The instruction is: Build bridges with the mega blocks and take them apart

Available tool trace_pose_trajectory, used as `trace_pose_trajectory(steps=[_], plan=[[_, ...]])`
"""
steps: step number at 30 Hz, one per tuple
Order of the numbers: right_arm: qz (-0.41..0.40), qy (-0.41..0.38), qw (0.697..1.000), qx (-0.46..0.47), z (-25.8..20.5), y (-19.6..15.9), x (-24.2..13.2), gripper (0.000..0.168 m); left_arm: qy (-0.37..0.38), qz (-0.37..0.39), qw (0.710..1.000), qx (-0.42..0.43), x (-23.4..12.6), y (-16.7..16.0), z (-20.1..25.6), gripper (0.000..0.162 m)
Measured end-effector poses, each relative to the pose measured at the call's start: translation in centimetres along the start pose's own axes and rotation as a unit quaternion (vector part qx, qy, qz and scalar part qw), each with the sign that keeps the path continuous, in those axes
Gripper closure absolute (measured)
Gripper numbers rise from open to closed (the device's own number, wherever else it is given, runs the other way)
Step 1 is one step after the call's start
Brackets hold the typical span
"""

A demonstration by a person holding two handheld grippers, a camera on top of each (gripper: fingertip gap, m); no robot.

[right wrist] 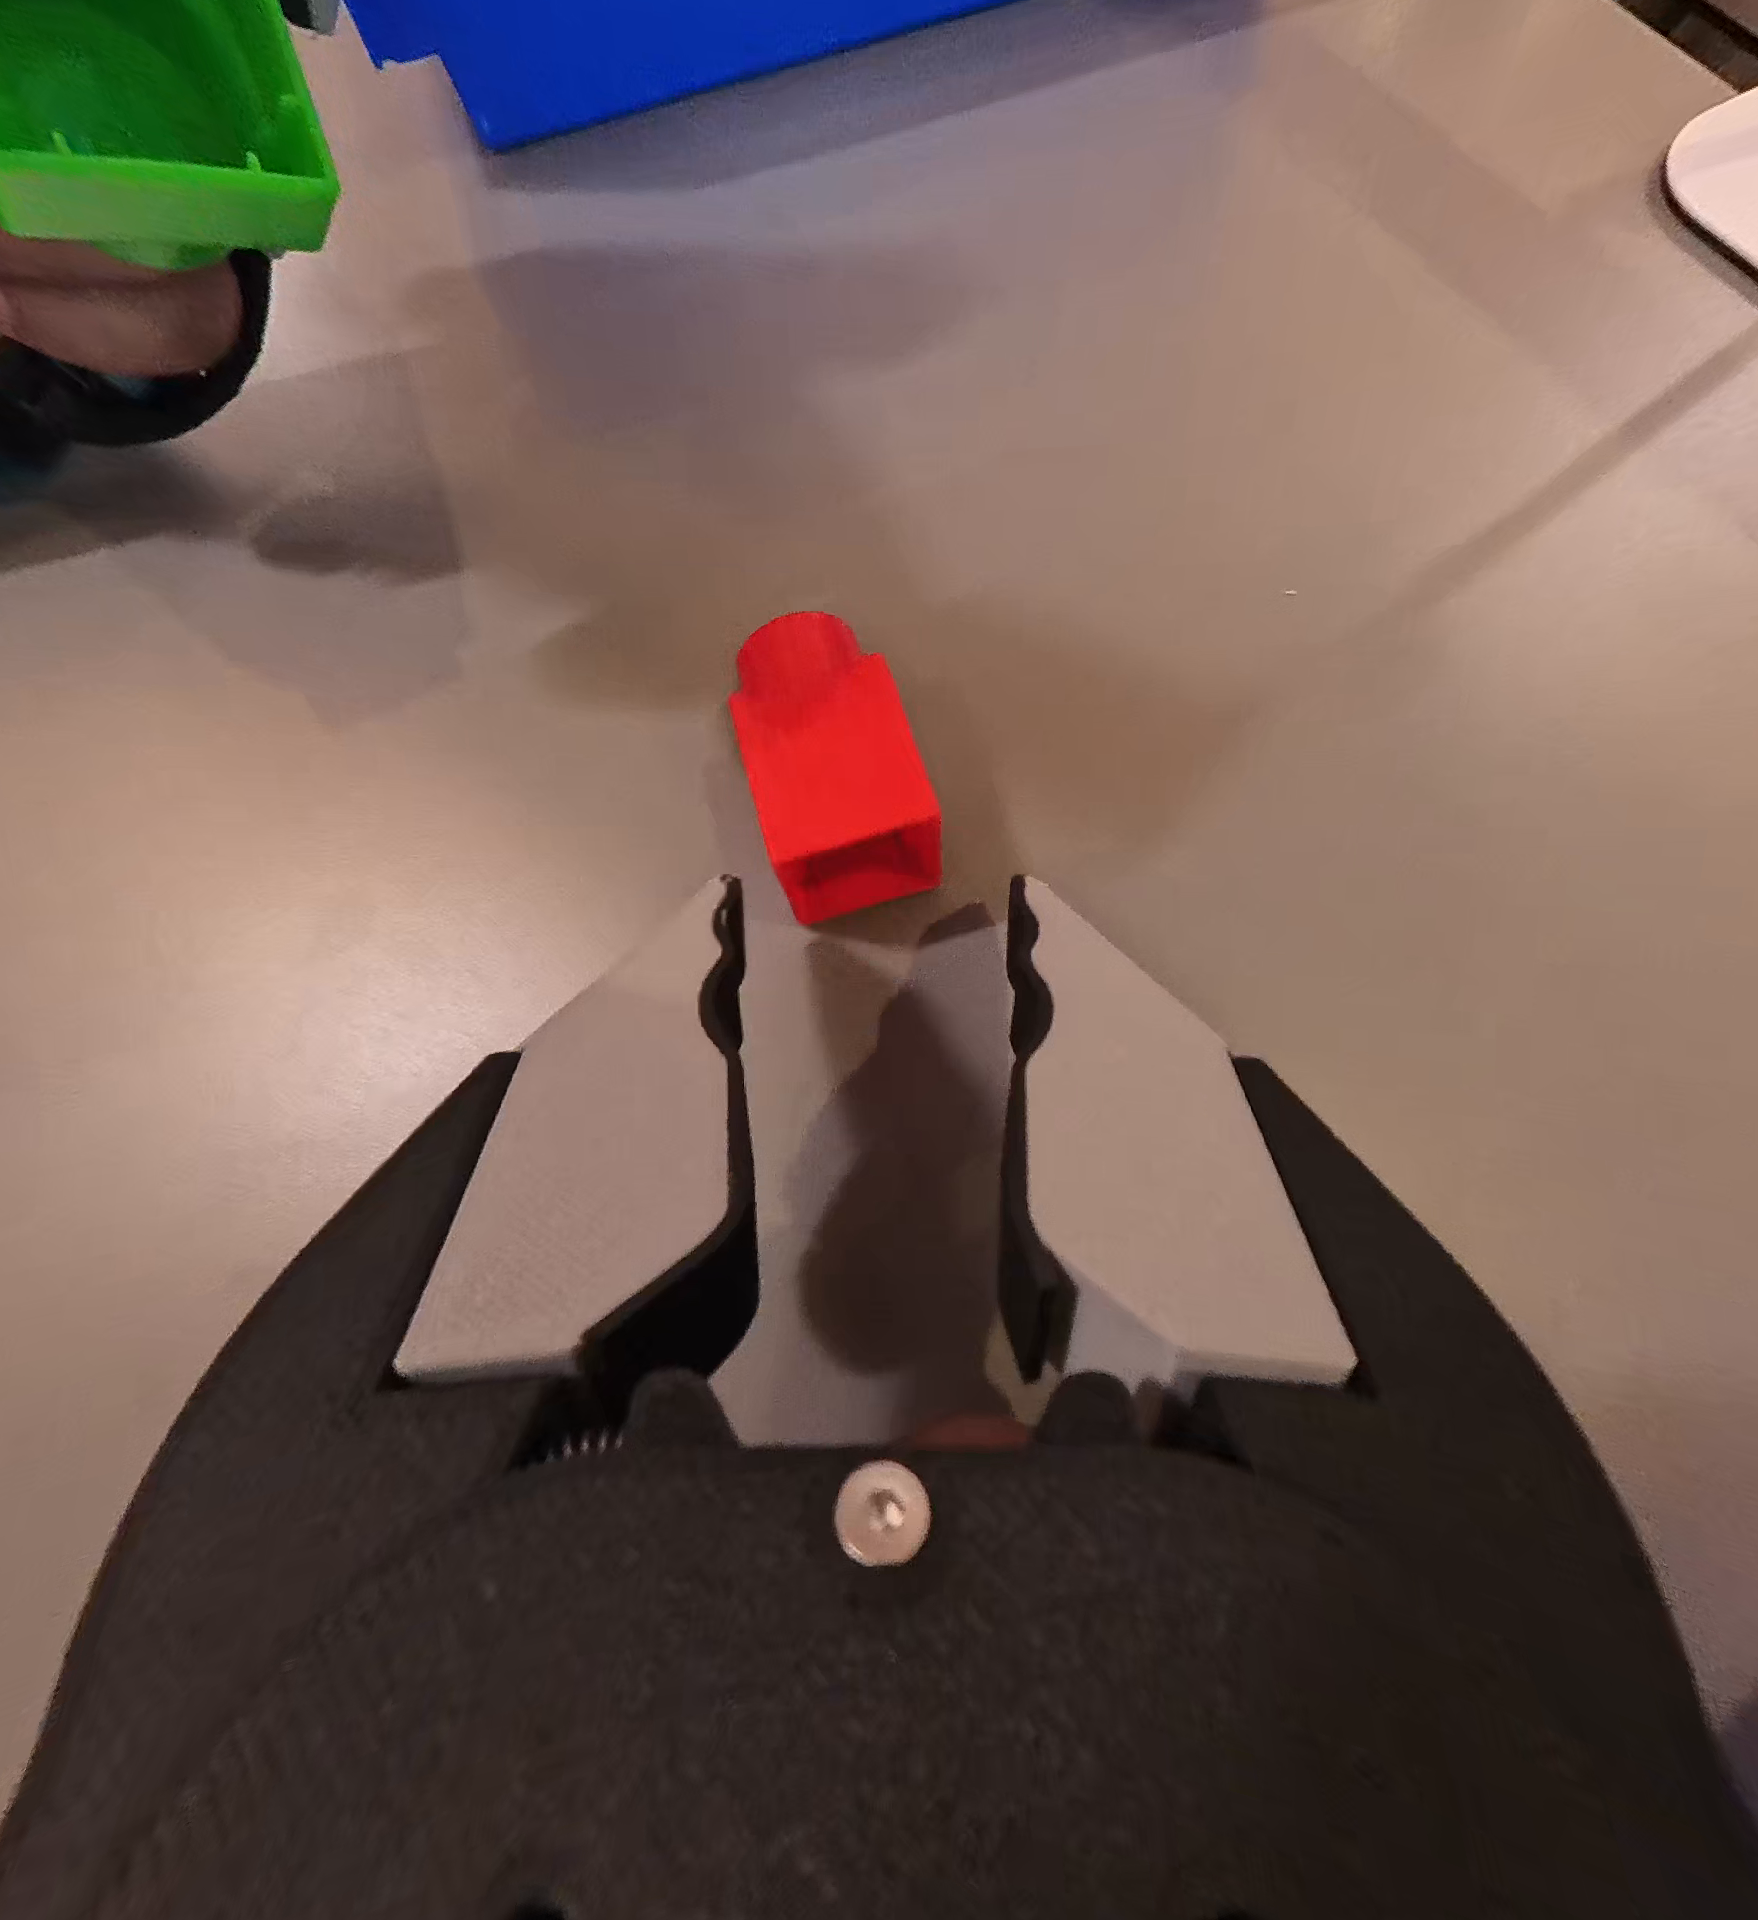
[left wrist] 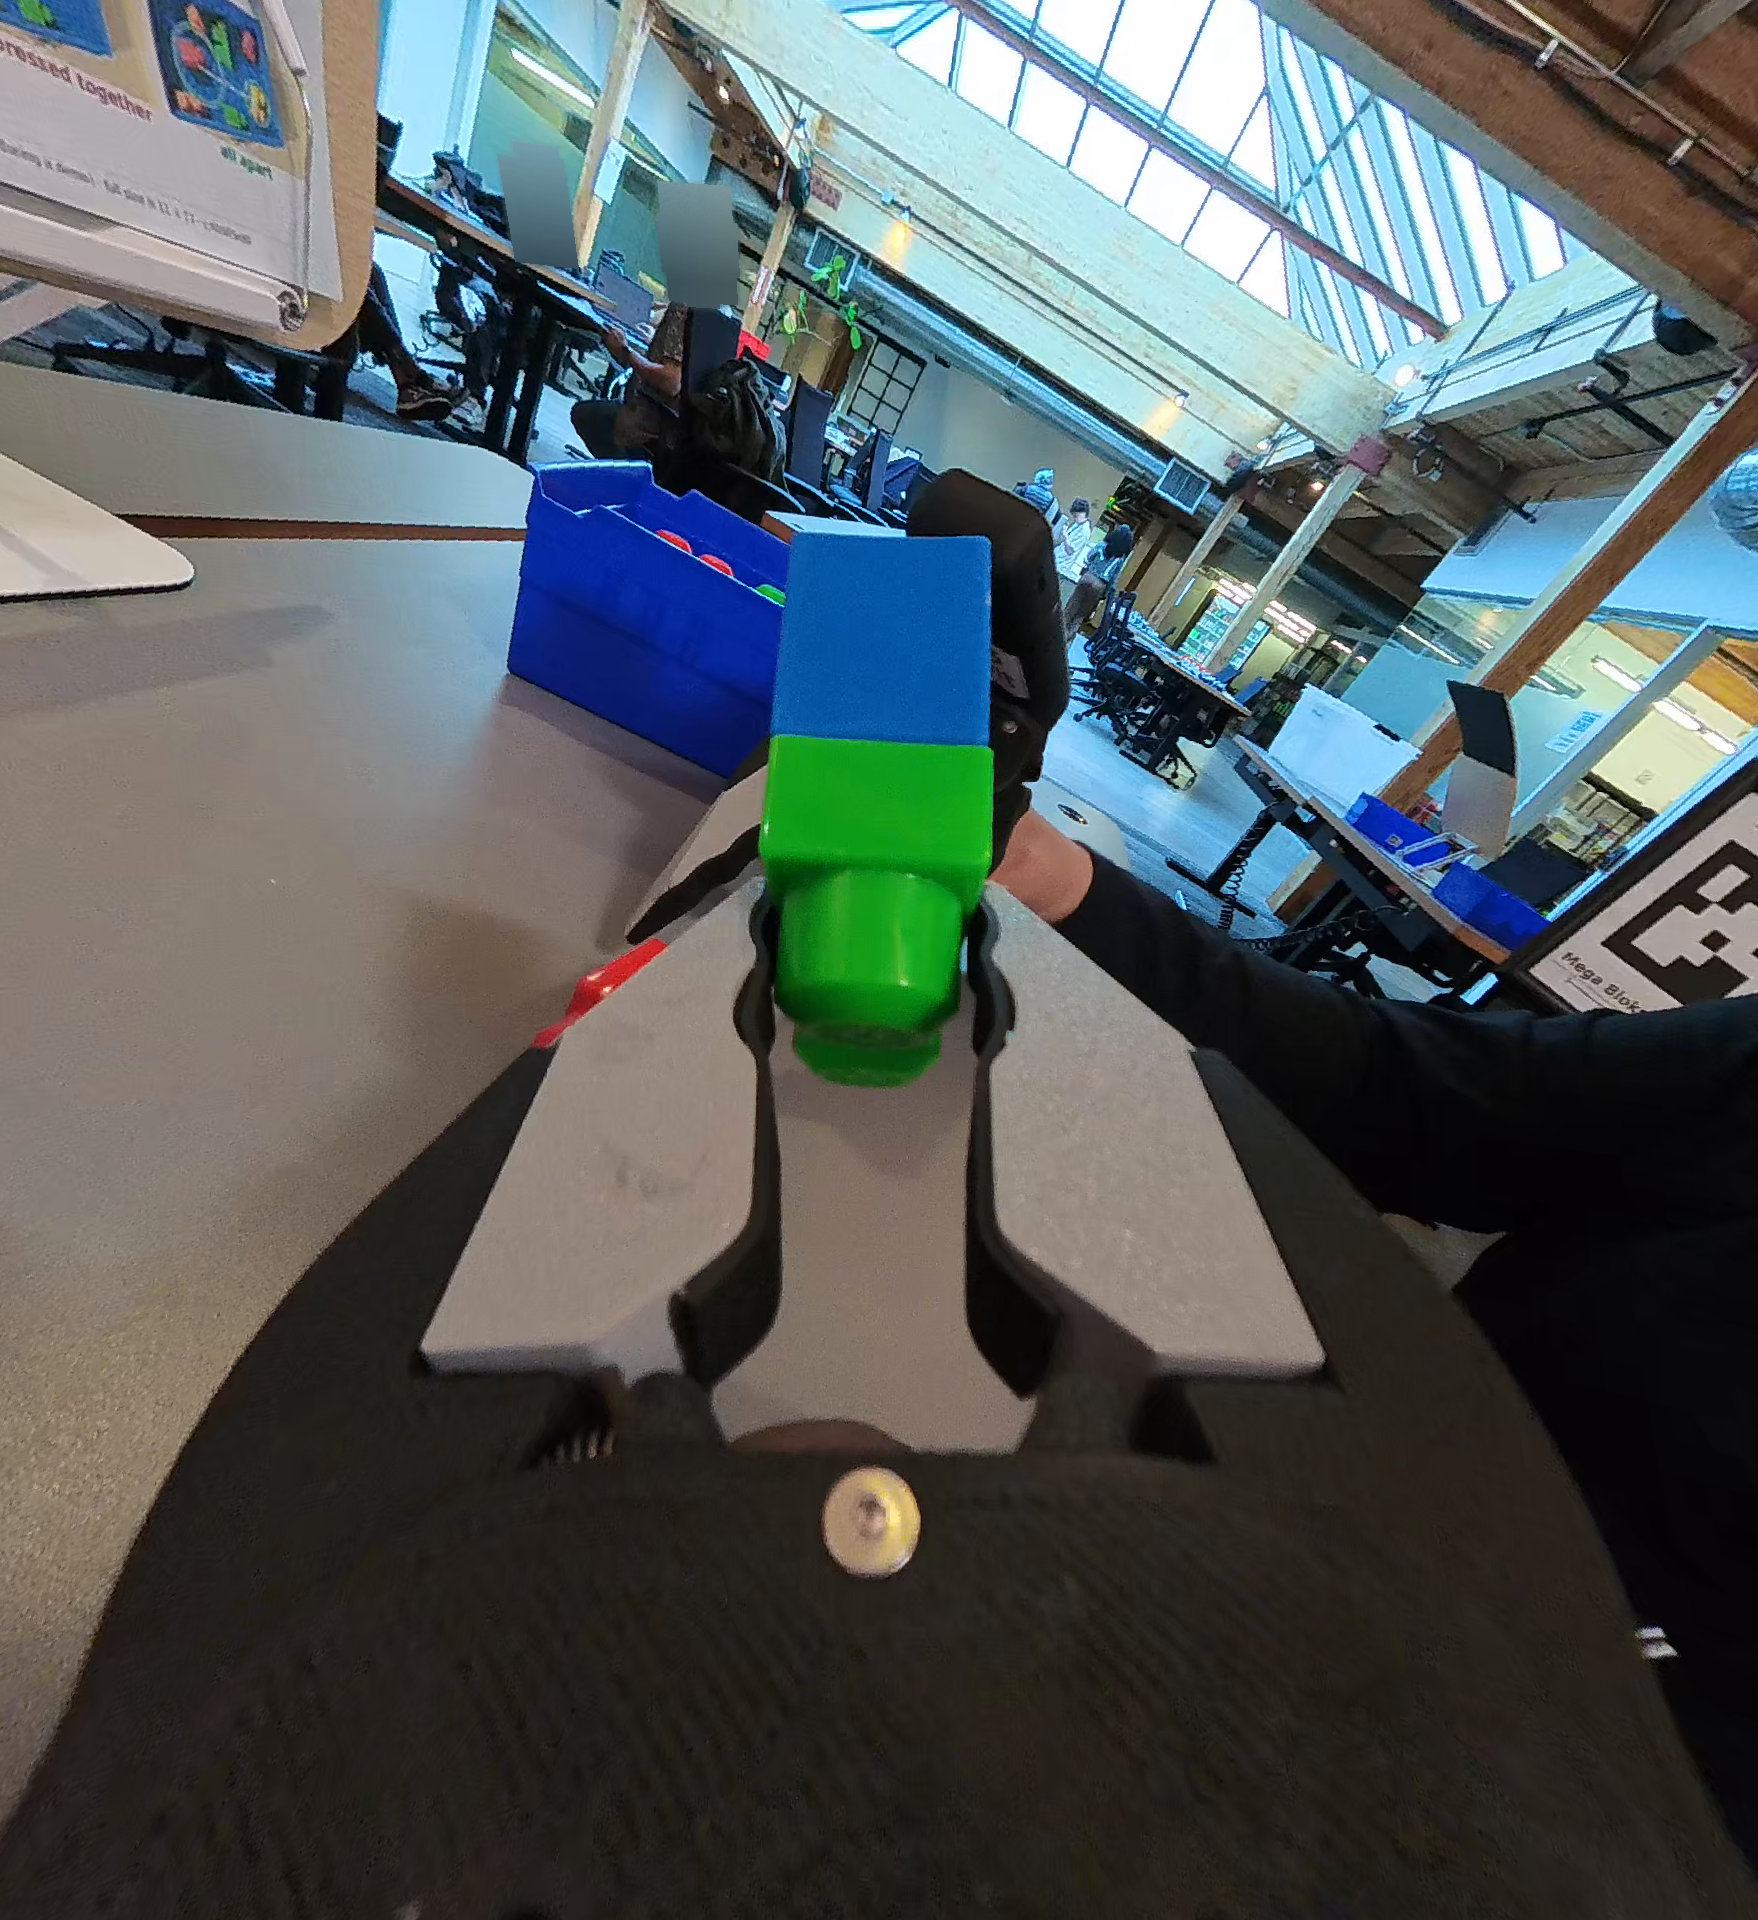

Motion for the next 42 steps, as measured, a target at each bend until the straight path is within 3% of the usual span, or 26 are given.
trace_pose_trajectory(steps=[8,12,16,20,27,35,42], plan=[[0.004,-0.008,1.000,-0.024,0.0,0.6,1.6,0.114,-0.010,-0.002,1.000,0.007,-0.3,0.1,0.4,0.129],[-0.028,-0.044,0.998,-0.042,0.7,0.4,2.5,0.132,-0.020,-0.012,1.000,0.012,-0.1,-0.3,0.8,0.129],[-0.025,-0.029,0.997,-0.070,0.0,1.2,3.2,0.135,-0.048,-0.024,0.998,0.012,-0.1,-0.8,1.6,0.129],[0.004,-0.012,0.996,-0.090,-1.2,2.2,1.9,0.135,-0.059,-0.045,0.997,0.015,-0.3,-1.4,1.8,0.129],[0.067,-0.046,0.966,-0.245,-5.4,5.9,-3.3,0.136,-0.065,-0.067,0.996,-0.014,-0.6,-1.9,1.3,0.129],[-0.008,-0.073,0.935,-0.346,-7.5,5.1,-2.6,0.135,-0.053,-0.119,0.991,-0.026,-0.3,-3.6,0.8,0.129],[-0.011,-0.048,0.939,-0.342,-8.1,4.8,-1.7,0.136,-0.056,-0.131,0.990,-0.007,0.0,-4.1,1.5,0.129]])
Point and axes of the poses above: each gripper's, where its closed fingertips meet, x out along the fingers, y out of its top, z = x × y across the jaws, the point moved 1 cm from there along -x, back along the fingers, and after that the axes turned 15 degrees about y, right-handed, at the moved point
